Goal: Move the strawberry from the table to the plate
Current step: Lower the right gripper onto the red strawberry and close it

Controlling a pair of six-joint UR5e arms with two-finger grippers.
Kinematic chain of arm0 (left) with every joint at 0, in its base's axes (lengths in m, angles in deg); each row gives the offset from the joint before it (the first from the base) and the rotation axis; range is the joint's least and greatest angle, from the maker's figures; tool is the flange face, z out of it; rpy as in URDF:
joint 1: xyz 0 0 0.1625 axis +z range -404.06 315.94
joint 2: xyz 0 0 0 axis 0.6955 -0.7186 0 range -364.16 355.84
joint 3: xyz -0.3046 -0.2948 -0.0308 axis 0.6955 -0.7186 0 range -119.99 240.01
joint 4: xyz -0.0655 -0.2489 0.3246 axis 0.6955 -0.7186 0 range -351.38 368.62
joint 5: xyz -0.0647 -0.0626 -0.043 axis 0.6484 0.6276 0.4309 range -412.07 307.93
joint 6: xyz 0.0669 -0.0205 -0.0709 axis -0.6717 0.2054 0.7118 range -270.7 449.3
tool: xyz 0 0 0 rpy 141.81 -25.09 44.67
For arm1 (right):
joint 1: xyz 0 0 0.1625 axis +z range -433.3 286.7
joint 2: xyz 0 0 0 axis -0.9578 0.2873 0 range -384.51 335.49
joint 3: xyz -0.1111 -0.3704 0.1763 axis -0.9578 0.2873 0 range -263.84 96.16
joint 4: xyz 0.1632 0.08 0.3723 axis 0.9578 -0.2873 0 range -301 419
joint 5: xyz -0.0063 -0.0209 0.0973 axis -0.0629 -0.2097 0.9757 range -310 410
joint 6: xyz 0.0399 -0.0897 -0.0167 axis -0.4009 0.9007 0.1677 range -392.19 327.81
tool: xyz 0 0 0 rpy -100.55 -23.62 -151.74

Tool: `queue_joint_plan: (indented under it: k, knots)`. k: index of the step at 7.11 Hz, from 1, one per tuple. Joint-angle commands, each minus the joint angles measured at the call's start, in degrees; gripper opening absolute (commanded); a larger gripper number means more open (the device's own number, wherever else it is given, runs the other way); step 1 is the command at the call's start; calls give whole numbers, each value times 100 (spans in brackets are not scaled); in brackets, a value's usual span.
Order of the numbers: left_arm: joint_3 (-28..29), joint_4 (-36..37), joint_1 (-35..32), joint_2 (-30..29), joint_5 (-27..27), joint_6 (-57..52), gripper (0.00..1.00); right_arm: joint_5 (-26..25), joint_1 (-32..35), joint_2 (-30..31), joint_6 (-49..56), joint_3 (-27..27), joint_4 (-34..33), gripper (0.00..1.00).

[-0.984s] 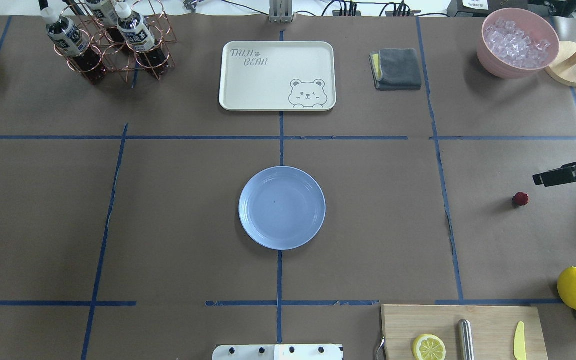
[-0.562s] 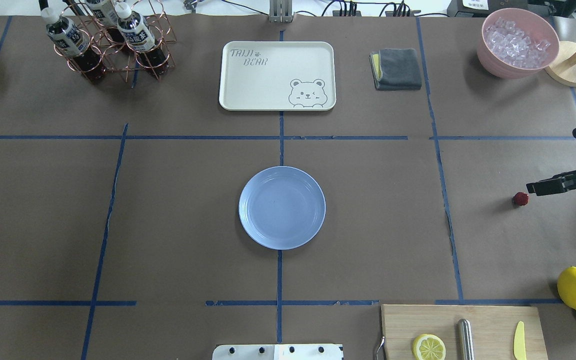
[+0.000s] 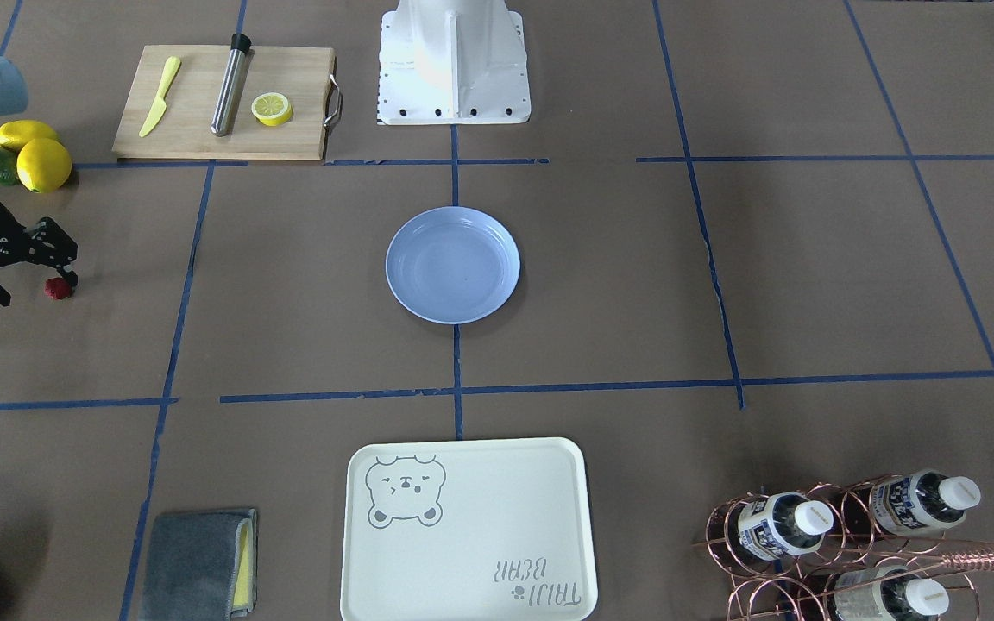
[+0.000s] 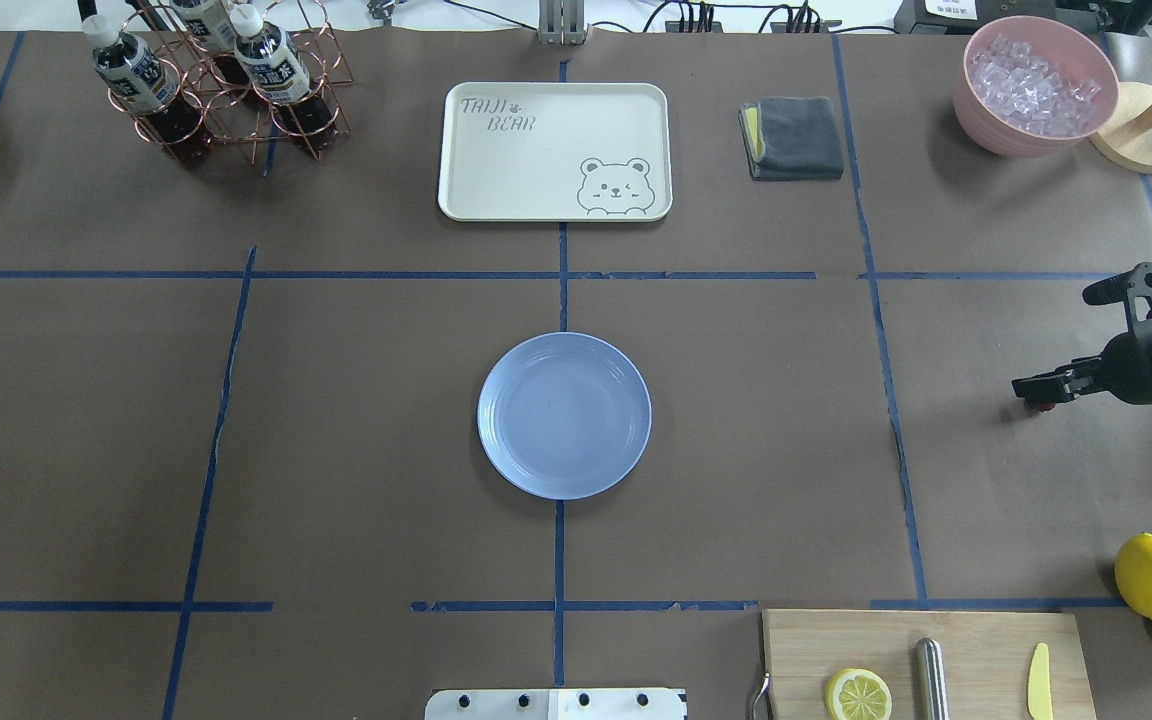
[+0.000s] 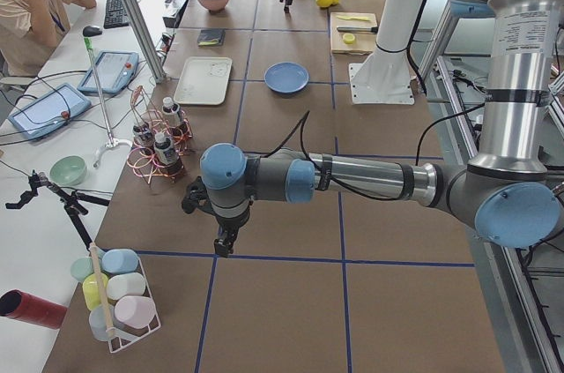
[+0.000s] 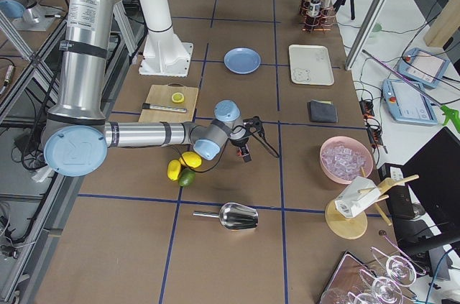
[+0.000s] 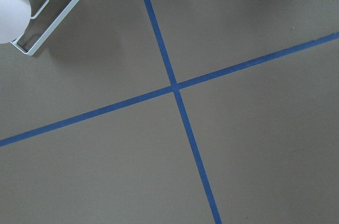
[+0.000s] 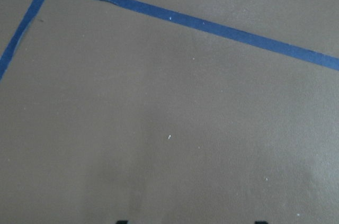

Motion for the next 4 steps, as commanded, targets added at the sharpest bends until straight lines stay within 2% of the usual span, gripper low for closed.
queue_joint_plan:
  k: [1,2,3,4]
  knots:
    - [-2,0,0,0,0,0,100,36,-66,51,7,18,-10,25]
    - [-2,0,9,0,0,0,100,45,-101,60,16,18,-10,9]
    - [-2,0,9,0,0,0,100,45,-119,78,16,-17,-10,0]
    - [-2,0,9,0,0,0,100,62,-119,69,-2,-244,-10,0]
